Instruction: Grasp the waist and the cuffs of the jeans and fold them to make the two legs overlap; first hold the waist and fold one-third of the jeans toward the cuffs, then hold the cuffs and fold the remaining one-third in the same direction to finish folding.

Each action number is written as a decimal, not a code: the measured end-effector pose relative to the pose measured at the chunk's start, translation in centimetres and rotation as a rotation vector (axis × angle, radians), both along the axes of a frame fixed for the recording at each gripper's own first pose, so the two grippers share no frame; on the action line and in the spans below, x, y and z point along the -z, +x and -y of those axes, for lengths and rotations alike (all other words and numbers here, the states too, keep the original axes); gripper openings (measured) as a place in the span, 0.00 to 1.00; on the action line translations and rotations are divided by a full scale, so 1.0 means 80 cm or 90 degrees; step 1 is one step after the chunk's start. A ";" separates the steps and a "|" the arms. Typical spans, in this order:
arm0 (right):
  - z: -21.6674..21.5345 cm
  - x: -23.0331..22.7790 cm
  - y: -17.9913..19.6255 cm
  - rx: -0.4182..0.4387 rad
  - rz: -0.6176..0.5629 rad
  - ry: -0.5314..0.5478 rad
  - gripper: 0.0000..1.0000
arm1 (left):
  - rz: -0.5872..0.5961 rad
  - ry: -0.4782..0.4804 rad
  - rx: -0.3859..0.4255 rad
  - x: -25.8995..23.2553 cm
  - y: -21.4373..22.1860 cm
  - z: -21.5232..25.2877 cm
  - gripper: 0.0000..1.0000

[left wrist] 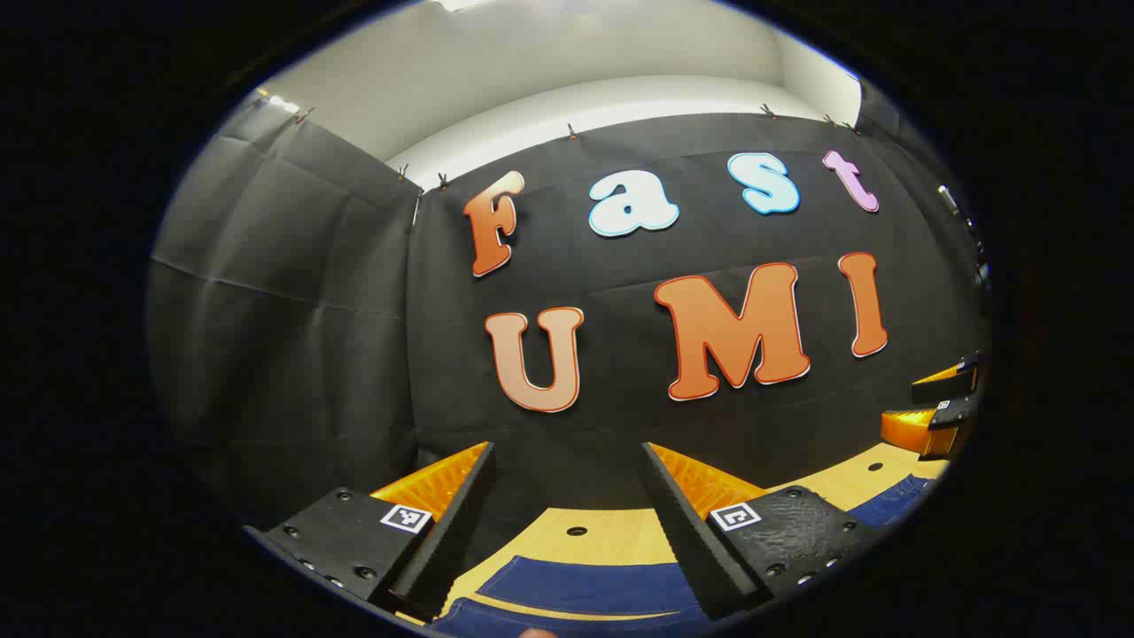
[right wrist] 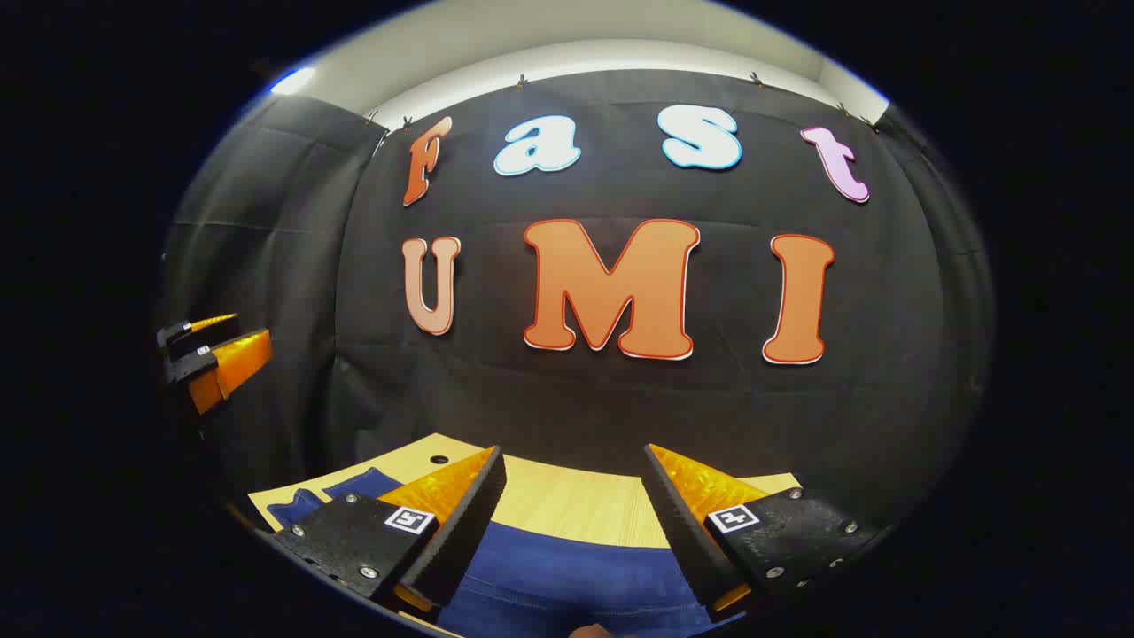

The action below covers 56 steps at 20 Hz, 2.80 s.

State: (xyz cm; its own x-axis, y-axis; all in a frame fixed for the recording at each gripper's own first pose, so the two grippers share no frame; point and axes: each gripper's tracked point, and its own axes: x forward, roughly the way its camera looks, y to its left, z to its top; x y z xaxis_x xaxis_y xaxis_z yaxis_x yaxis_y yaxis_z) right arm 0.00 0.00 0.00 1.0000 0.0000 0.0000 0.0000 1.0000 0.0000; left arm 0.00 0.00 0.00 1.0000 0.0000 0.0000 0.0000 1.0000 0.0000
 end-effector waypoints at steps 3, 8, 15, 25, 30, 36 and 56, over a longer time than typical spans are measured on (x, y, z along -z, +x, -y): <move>0.025 0.005 -0.007 0.030 -0.004 -0.027 0.96 | -0.009 -0.012 0.004 0.010 0.005 0.008 1.00; 0.075 0.023 -0.035 0.110 -0.030 -0.033 0.96 | -0.030 -0.018 0.051 0.048 0.028 0.048 1.00; 0.141 0.030 -0.084 0.217 -0.040 -0.033 0.96 | -0.007 -0.031 0.127 0.031 0.085 0.125 1.00; 0.192 0.058 -0.112 0.290 -0.064 -0.019 0.96 | -0.018 -0.046 0.163 0.035 0.099 0.135 1.00; 0.229 0.091 -0.119 0.315 -0.115 -0.018 0.96 | -0.050 -0.012 0.086 0.068 0.087 0.035 0.98; 0.232 0.113 -0.106 0.295 -0.160 0.009 0.97 | -0.176 -0.019 0.012 0.148 0.061 -0.069 0.98; 0.236 0.292 -0.131 0.341 -0.464 0.352 0.96 | -0.724 -0.508 -0.170 0.454 -0.050 -0.163 0.98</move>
State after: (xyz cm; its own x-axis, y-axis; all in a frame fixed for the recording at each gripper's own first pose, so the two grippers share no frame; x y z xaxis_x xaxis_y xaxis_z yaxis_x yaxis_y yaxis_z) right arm -10.48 -18.87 -23.34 0.6276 -0.2578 -0.7346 0.6241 0.7307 0.2768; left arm -3.99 13.08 -36.33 0.4237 -0.1973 -0.8841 -0.5693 0.7011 -0.4293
